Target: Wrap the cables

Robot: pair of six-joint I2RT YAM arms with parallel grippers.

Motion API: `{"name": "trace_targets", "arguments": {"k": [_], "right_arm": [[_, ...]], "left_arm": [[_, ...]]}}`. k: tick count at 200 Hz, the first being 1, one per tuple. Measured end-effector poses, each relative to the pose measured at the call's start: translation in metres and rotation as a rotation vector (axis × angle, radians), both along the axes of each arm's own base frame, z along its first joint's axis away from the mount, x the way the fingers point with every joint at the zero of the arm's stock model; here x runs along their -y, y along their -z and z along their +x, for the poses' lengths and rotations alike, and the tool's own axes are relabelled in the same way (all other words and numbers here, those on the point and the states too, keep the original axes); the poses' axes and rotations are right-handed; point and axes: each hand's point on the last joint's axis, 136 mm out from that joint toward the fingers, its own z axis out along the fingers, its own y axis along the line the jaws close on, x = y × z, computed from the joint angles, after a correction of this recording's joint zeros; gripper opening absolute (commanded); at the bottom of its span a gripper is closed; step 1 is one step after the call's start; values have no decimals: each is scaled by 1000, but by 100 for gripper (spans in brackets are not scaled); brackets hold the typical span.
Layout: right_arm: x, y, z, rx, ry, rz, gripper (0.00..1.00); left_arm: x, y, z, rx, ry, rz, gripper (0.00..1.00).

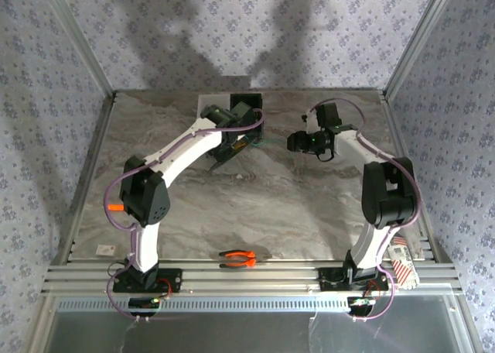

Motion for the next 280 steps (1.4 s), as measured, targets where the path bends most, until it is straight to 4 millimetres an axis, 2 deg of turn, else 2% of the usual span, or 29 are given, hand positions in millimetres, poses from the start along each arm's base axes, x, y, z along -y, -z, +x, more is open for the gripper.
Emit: {"name": "trace_targets", "arguments": {"k": [42,61,85,109,138,157,169,183,197,216,227,240,257,280], "right_arm": [[-12,35,20,-42,-15,-48,54],[-17,42,29,-41,-24,-59,48],[-22,45,39,-26,-44,-73,25],[-25,48,39,-29,-47,-78,0],[-26,48,36,-28,-64,-84,0],[-24,37,29,-26,-69,-83,0],[-23,18,24,-9,-73,-80,0],[-23,-16,20,37,-81,-68,0],[-25,-63,19,111,-90,-45,0],[-32,-137,18,242,-107,8,0],[-37,-178,12,316,-123,46,0],[-44,-217,0,374,-146,82,0],[-58,-253,-22,421,-183,128,0],[-75,-286,-53,462,-226,181,0]], "left_arm": [[0,0,-1,-3,1,-4,0],[1,0,-1,-5,1,-7,0],[1,0,-2,-9,3,-9,0],[0,-1,-4,-13,3,-10,0],[-2,-2,-8,-24,2,-15,0],[-3,-3,-14,-39,-4,-29,0],[-4,-4,-18,-49,-10,-37,0],[-6,-4,-25,-64,-18,-52,0],[-7,-4,-31,-80,-27,-67,0],[-8,-5,-39,-95,-44,-93,0],[-6,-7,-40,-93,-55,-113,0],[-3,-11,-39,-75,-73,-147,0],[3,-19,-37,-47,-96,-186,0],[9,-38,-29,10,-129,-244,0]]}}
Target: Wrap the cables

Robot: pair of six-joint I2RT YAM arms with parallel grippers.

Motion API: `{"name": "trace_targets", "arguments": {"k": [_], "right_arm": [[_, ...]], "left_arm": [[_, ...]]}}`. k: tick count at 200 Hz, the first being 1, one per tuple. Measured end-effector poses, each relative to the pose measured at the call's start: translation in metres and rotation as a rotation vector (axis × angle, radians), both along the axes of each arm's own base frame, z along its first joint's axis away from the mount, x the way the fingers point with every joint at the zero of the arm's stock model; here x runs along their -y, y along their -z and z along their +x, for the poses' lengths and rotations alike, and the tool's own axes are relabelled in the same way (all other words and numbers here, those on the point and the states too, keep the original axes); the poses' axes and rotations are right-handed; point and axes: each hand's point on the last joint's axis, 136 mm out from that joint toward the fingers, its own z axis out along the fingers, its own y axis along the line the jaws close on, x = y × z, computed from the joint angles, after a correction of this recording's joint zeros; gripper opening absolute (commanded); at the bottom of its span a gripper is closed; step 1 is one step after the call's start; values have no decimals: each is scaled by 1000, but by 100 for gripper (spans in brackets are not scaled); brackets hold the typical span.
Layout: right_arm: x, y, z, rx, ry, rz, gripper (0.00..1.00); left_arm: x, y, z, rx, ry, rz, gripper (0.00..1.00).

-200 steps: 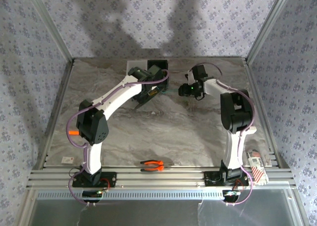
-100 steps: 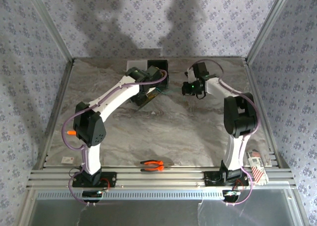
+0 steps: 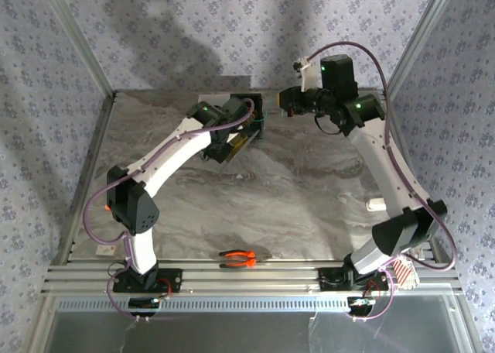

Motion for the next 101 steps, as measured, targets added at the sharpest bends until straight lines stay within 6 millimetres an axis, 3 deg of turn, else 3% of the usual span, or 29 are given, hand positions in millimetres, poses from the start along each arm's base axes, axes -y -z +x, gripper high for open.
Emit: {"name": "trace_targets", "arguments": {"k": [26,51,74,101], "right_arm": [[-22,-35,-46,60,-73,45,0],[-48,-61,-106,120,-166,96,0],[-66,-49,-150,135,-217,127,0],[-86,-5,-179,113,-215,170,0]], "left_arm": [[6,-23,12,61,-52,-75,0],[14,-53,31,135,-104,-179,0],[26,-84,41,188,-109,-282,0],[39,-102,45,178,-108,-382,0]]}}
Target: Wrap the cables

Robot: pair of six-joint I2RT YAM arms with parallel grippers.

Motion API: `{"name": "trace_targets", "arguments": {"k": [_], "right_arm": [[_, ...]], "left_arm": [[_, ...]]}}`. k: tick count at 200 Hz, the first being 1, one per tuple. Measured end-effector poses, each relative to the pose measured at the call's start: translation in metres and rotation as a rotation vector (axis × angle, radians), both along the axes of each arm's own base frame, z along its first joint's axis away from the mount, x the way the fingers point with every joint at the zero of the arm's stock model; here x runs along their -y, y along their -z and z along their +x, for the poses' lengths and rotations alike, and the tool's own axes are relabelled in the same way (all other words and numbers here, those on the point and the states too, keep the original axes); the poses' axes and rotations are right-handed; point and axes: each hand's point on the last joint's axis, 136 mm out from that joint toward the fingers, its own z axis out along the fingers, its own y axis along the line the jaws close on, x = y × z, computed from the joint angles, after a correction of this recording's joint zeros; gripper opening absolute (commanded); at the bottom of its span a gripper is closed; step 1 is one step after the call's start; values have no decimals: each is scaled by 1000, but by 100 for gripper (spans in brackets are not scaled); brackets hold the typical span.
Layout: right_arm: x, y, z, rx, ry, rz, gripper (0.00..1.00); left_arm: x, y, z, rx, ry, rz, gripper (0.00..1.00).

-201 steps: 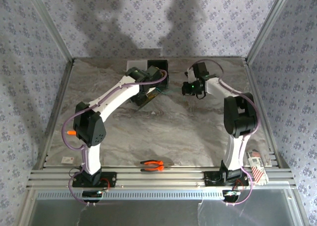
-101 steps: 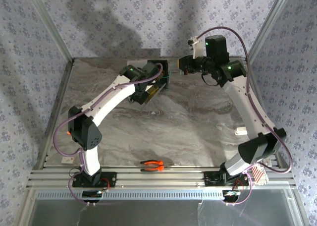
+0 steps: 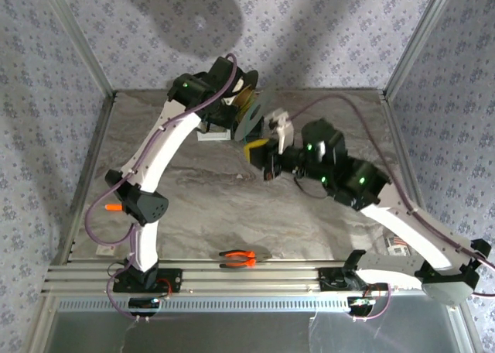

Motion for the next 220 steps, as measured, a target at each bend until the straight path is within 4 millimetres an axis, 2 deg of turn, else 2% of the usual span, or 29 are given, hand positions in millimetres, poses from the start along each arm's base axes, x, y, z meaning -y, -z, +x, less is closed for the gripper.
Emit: {"name": "trace_targets", "arguments": {"k": [16,36,54,85,102,129,150,180,201,220], "right_arm": [[-9,33,2,-35,39,24,0],[-19,70,10,-79,93,37,0],[-26,89,19,-98,130,46,0],[-35,116,31,-116,163,54,0],[-31,131,37,-120,189,61,0],[-6,157,55,-143,263,85,0],[18,158,66,-151,289,123,0],[45,138,82,-134,260,200,0],[52,127,88,-123,196,226,0],[51,127,93,-121,130,212,0]], "left_arm": [[6,2,3,-36,-8,-48,0],[10,16,7,-112,-38,-106,0],[12,26,9,-165,-81,-155,0],[14,22,11,-187,-139,-240,0],[16,16,11,-189,-153,-292,0],[15,-1,7,-190,-166,-403,0],[7,-16,-4,-198,-172,-513,0],[-14,-35,-26,-191,-198,-746,0],[-34,-35,-47,-209,-235,-900,0],[-46,-31,-61,-221,-245,-994,0]]}}
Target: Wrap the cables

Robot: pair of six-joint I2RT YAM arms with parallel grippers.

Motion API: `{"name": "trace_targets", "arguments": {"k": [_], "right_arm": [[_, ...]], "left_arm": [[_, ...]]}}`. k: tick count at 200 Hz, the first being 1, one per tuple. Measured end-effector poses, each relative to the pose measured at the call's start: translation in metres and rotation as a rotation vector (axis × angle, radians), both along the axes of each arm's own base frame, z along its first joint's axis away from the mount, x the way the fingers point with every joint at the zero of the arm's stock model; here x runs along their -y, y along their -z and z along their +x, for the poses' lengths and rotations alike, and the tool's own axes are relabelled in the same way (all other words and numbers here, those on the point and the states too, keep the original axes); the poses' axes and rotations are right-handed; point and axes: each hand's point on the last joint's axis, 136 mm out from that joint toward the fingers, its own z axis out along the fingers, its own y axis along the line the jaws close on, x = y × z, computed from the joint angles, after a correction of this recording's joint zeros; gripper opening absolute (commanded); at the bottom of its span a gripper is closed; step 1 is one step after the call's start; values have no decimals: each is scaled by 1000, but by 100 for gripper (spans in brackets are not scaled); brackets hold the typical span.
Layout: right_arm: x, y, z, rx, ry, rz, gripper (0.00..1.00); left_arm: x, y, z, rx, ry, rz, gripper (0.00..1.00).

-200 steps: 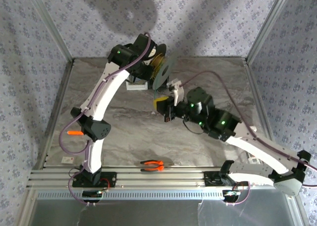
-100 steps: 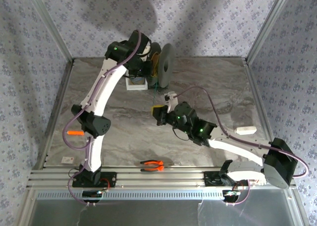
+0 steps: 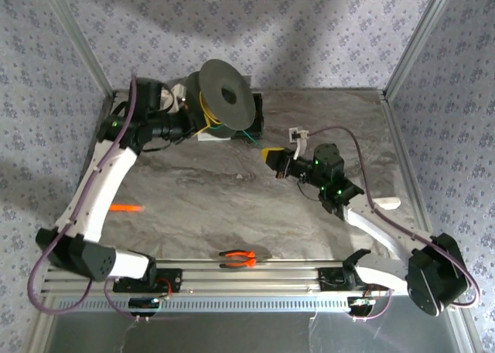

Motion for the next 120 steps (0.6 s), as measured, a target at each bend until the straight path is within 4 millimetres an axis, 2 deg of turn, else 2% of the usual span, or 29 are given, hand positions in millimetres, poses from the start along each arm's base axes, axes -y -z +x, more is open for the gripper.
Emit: {"name": "trace_targets", "arguments": {"k": [53,120], "right_arm": [[-5,20,29,-39,-119,-62,0],[-9,9,65,-34,-265,-41,0]], "left_arm": [[2,10,-19,36,49,-137,0],[4,0,-38,106,157,-164,0]]}}
